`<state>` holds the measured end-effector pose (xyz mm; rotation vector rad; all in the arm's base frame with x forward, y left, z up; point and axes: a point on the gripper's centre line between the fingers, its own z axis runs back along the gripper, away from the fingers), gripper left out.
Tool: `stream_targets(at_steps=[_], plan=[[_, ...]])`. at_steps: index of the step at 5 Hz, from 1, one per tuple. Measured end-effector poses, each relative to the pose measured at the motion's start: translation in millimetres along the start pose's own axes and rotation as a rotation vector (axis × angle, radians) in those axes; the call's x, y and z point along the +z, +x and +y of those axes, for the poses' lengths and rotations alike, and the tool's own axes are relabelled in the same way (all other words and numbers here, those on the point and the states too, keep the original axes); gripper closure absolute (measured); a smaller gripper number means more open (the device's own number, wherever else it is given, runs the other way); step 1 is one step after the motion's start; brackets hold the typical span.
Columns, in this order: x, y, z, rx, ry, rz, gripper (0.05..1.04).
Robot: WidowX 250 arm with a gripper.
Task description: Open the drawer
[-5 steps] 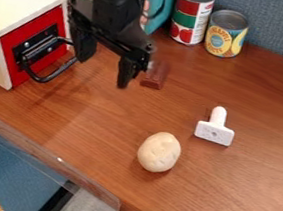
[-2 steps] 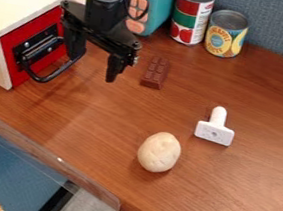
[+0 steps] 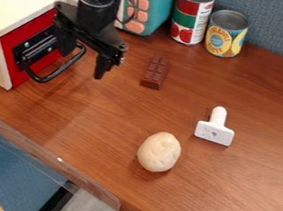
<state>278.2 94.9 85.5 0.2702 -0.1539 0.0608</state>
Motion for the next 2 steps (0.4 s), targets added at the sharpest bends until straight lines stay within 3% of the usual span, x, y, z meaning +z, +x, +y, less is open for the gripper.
stream_targets(at_steps=[2], plan=[[-10.2, -0.1, 29.2, -0.052, -0.008, -0.04, 0.084]])
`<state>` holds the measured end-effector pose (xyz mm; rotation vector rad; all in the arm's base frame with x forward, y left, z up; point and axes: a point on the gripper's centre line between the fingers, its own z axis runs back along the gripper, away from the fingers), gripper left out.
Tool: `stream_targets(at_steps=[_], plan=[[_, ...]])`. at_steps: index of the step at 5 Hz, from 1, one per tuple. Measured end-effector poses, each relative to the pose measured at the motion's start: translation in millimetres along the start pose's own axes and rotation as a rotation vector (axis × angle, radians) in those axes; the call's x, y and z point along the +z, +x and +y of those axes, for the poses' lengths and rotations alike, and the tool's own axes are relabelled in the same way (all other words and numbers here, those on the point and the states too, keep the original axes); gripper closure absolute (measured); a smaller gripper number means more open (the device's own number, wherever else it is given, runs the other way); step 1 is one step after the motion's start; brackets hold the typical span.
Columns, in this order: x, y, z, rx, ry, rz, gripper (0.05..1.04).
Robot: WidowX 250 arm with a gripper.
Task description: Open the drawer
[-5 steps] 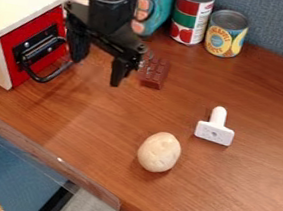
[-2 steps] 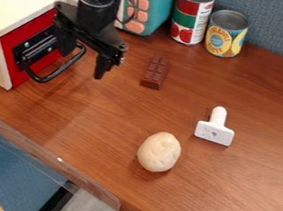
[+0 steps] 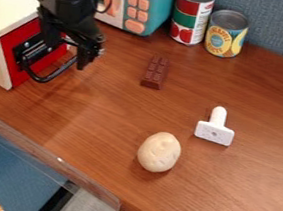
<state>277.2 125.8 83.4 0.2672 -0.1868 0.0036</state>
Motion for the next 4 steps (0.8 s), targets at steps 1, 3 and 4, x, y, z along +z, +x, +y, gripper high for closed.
stream_targets(at_steps=[1, 3, 4], plan=[[-9.7, -1.0, 6.0, -0.021, 0.012, 0.006, 0.084], [-42.6, 0.9, 4.2, 0.009, 0.049, 0.028, 0.084], [-54.1, -1.4, -1.2, 0.012, 0.06, 0.062, 0.119]])
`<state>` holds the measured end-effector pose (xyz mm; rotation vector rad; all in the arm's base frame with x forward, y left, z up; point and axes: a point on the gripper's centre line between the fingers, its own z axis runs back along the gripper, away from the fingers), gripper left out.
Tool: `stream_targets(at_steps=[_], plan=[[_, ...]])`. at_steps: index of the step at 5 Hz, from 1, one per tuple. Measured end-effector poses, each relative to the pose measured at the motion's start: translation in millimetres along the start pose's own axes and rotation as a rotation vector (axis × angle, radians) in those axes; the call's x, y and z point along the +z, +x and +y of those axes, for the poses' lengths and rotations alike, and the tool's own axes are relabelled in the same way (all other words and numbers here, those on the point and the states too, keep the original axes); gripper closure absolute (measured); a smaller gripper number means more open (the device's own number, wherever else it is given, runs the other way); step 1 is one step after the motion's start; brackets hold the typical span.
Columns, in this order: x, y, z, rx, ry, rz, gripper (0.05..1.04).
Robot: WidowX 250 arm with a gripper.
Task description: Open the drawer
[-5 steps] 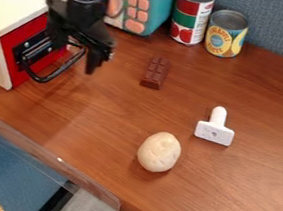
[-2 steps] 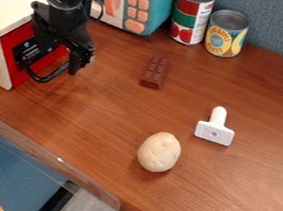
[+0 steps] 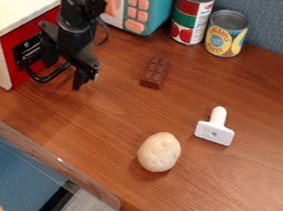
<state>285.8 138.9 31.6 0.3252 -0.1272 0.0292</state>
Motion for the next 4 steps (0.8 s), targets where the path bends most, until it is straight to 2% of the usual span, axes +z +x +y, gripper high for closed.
stream_targets(at_steps=[1, 2, 3, 4], plan=[[-5.5, -0.5, -2.6, 0.029, -0.015, 0.023, 0.404], [-4.2, -1.6, -3.7, 0.042, -0.037, 0.025, 0.717], [9.8, -3.8, -5.1, 0.05, -0.064, 0.008, 0.92], [17.8, -3.1, -16.9, 0.035, -0.114, 0.001, 0.96]])
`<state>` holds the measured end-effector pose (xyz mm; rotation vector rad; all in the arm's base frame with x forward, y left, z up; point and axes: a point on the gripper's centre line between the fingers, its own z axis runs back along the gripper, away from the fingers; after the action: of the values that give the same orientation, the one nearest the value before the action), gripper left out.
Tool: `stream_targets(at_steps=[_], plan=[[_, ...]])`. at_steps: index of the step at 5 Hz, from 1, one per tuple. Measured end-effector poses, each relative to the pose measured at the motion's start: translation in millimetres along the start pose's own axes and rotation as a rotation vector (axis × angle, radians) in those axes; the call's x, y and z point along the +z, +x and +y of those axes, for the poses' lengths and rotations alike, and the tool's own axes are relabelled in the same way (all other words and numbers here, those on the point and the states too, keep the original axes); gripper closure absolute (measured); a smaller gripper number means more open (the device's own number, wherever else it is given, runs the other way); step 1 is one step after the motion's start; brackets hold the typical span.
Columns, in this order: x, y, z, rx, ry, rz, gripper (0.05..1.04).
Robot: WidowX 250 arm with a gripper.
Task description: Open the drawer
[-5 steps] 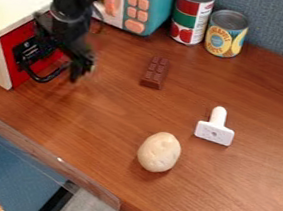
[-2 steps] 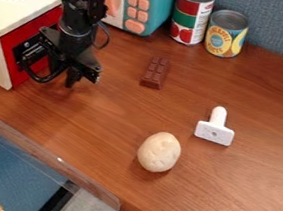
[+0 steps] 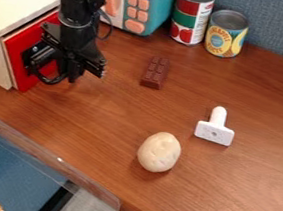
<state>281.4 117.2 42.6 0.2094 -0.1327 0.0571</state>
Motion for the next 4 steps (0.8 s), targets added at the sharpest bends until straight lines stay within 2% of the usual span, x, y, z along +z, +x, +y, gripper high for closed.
stream_targets(at_steps=[2, 4], plan=[[12.2, 0.5, -36.2, -0.013, -0.066, 0.007, 0.962], [17.0, 1.1, -62.9, -0.023, -0.098, 0.011, 0.963]])
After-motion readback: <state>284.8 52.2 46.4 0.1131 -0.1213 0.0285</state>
